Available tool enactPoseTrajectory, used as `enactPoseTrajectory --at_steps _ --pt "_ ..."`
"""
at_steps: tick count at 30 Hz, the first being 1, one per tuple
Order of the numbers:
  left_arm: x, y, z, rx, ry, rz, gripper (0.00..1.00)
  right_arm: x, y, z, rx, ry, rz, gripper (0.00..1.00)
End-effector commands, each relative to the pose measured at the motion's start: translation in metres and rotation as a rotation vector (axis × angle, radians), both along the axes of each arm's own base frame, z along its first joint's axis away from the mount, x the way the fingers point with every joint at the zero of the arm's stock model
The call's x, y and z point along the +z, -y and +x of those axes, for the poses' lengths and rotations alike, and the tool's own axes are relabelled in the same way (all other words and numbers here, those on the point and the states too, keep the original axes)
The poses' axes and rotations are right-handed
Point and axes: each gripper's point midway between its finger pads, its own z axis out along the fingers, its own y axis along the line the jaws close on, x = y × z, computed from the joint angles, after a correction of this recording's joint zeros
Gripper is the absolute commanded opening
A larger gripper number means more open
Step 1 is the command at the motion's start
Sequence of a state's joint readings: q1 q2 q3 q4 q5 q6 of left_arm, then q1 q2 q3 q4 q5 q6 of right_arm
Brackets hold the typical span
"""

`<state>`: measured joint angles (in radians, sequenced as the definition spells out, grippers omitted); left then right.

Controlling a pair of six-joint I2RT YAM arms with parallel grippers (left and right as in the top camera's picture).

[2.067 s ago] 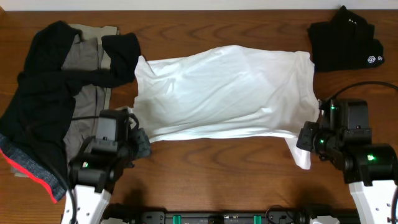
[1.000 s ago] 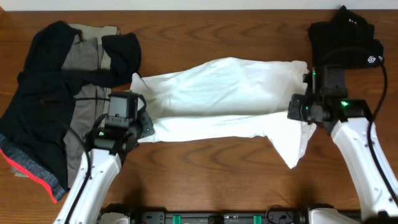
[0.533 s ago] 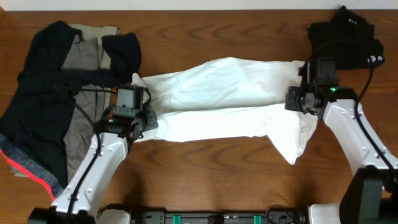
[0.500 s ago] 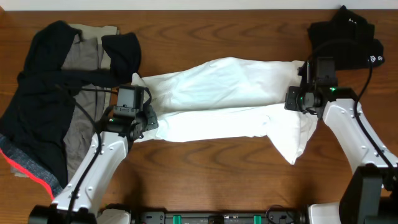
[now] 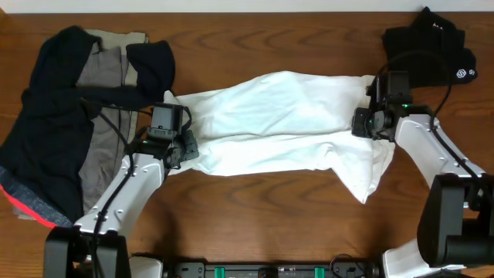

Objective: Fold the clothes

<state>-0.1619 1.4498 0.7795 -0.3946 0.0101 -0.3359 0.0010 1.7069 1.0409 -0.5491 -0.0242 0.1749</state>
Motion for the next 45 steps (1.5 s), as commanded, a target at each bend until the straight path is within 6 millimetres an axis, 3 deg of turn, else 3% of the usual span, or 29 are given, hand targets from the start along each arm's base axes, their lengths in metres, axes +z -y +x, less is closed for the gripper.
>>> enactPoseTrajectory --at_steps 1,4,7,16,20,23,27,30,35,41,45 --pt "0.005 -0.003 0.006 0.002 0.019 0.021 1.0 0.005 0.007 0.008 -0.009 0.023 -0.018 0.58" --pt "0.011 -0.002 0.008 -0.008 0.036 0.023 0.98 0.011 0.003 0.01 0.0 0.039 0.003 0.67" --pt "0.03 0.0 0.018 -0.015 0.085 0.017 0.98 0.027 -0.003 0.017 0.028 0.077 0.028 0.73" --pt "0.122 0.017 0.058 -0.153 0.096 0.018 0.98 0.104 -0.031 0.042 0.189 0.163 0.085 0.85" --pt "0.14 0.021 0.085 -0.199 0.107 0.041 0.98 0.137 -0.033 0.054 0.215 0.218 0.051 0.88" --pt "0.134 0.022 0.105 -0.201 0.091 0.047 0.98 0.152 -0.031 0.063 0.212 0.261 0.042 0.87" --pt "0.105 0.012 0.127 -0.176 0.027 0.052 0.98 0.154 -0.031 0.066 0.212 0.274 0.041 0.86" --pt "0.078 -0.006 0.137 -0.144 -0.027 0.09 0.98 0.151 -0.031 0.064 0.212 0.261 0.042 0.86" --pt "0.049 -0.032 0.154 -0.101 -0.041 0.126 0.98 0.146 -0.033 0.062 0.216 0.241 0.044 0.86" --pt "0.032 -0.032 0.166 -0.187 -0.033 0.149 0.99 0.145 -0.032 0.061 0.211 0.236 0.046 0.83" --pt "0.018 -0.031 0.162 -0.199 -0.072 0.147 0.93 0.145 -0.032 0.061 0.204 0.234 0.05 0.82"
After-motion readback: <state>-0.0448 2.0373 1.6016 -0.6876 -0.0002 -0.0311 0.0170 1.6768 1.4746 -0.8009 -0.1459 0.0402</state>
